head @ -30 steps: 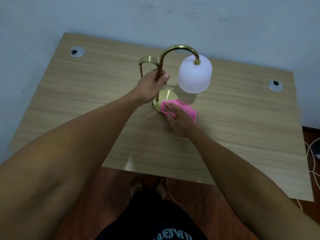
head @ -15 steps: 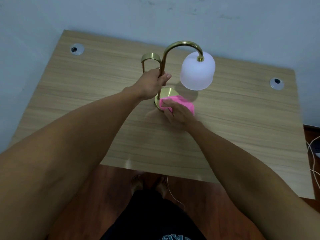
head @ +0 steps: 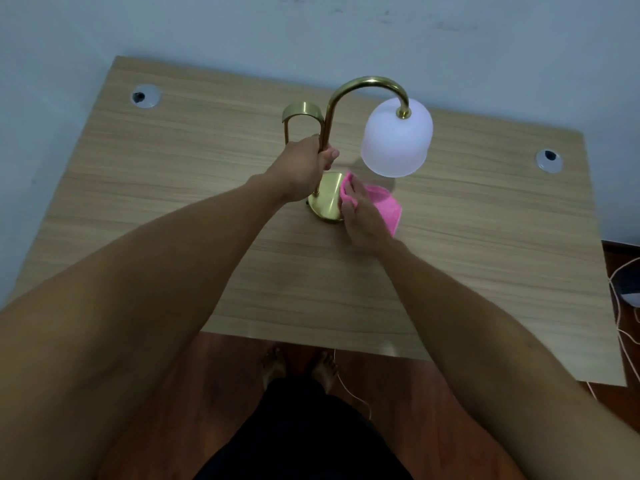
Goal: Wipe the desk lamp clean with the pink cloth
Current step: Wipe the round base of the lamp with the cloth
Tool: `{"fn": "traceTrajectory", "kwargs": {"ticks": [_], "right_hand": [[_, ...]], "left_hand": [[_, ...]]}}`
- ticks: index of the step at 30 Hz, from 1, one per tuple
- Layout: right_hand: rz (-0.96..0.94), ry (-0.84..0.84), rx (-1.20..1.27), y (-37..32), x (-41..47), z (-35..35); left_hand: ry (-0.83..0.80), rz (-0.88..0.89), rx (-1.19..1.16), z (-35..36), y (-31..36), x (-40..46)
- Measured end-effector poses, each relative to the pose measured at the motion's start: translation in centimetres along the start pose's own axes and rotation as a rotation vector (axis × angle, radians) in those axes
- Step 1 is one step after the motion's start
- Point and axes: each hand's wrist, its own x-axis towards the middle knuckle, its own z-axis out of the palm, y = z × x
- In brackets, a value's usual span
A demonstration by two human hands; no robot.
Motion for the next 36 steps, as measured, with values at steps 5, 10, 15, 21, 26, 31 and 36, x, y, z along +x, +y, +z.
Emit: {"fn": "traceTrajectory", "kwargs": {"ticks": [5,10,15,21,26,31,36], "right_hand": [[0.175,0.095,-0.205,-3.7,-2.5,7.1],[0.123,0.124,-0.317,-7.2,-3.7,10.9],[0.088,0.167,-0.289,-3.7,-3.5,9.8],[0.122,0.132,-0.228,-1.9,1.0,4.5],[0.164,-0.109,0.077,-3.2,4.4,1.5],[0.265,-0.071,0.432,-4.4,4.0,-0.3],[0.223,0.044,0.447,-4.4,4.0,-1.2]], "left_hand": [[0.024,-0.021,-0.045,0.2,0.2,-0.1],[-0.001,-0.013,-0.026,-0.1,0.2,-0.1],[-0.021,0.003,-0.027,-0.3,0.3,-0.1],[-0.03,-0.007,-0.052,-0.2,0.2,0.2],[-0.02,0.015,-0.016,-0.2,0.3,0.5],[-0.023,0.032,0.03,-0.2,0.6,0.1],[-0.01,0.017,0.031,-0.2,0.4,-0.1]]}}
